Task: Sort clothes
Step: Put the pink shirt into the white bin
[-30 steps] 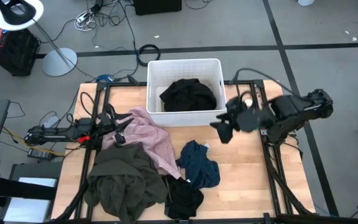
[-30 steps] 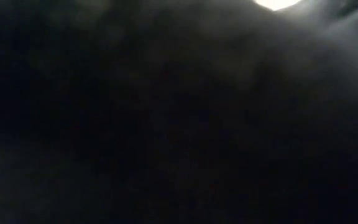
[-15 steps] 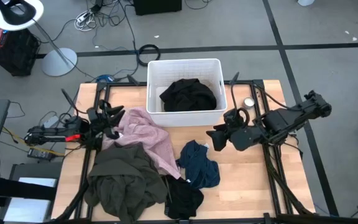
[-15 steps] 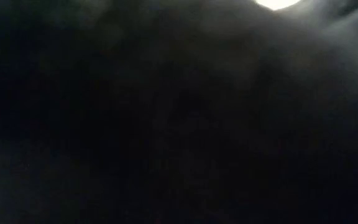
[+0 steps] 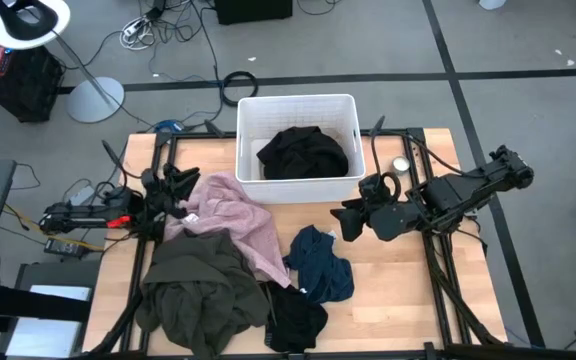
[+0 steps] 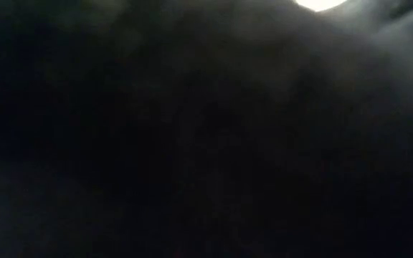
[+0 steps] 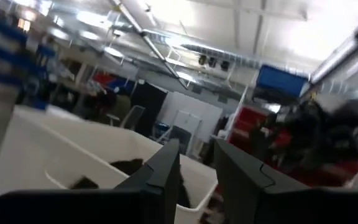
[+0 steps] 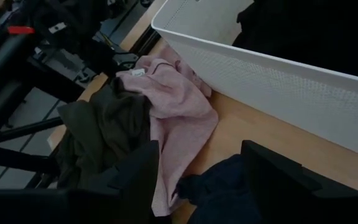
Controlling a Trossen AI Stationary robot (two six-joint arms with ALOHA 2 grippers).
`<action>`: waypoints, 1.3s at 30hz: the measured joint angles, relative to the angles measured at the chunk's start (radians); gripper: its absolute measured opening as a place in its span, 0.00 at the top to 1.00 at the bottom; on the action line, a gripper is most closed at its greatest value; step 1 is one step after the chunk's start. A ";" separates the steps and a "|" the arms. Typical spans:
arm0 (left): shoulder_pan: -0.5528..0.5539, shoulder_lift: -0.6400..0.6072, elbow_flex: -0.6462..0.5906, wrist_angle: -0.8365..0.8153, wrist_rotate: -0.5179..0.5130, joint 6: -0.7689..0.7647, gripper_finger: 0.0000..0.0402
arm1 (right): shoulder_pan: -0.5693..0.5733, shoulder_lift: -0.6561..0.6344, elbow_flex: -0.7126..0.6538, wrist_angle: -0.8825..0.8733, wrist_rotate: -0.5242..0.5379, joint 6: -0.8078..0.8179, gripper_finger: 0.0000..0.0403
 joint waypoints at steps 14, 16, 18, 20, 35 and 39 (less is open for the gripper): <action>0.000 0.102 0.396 -0.792 0.160 -0.102 0.82 | 0.000 0.000 0.000 0.000 0.000 -0.057 0.43; 0.000 0.155 0.478 -0.841 0.193 -0.103 0.83 | 0.000 0.000 0.000 0.000 0.000 -0.073 0.43; 0.000 0.220 0.575 -0.899 0.241 -0.096 0.85 | 0.000 0.000 0.000 0.000 0.000 -0.092 0.43; -0.001 0.299 0.682 -1.000 0.279 -0.075 0.86 | 0.000 0.000 0.000 0.001 0.000 -0.115 0.43; -0.001 0.868 1.431 -1.748 0.458 -0.026 0.87 | 0.063 0.000 0.000 -0.025 -0.028 -0.297 0.43; -0.001 0.960 1.561 -1.883 0.485 -0.041 0.87 | 0.105 0.000 0.000 -0.059 -0.029 -0.296 0.43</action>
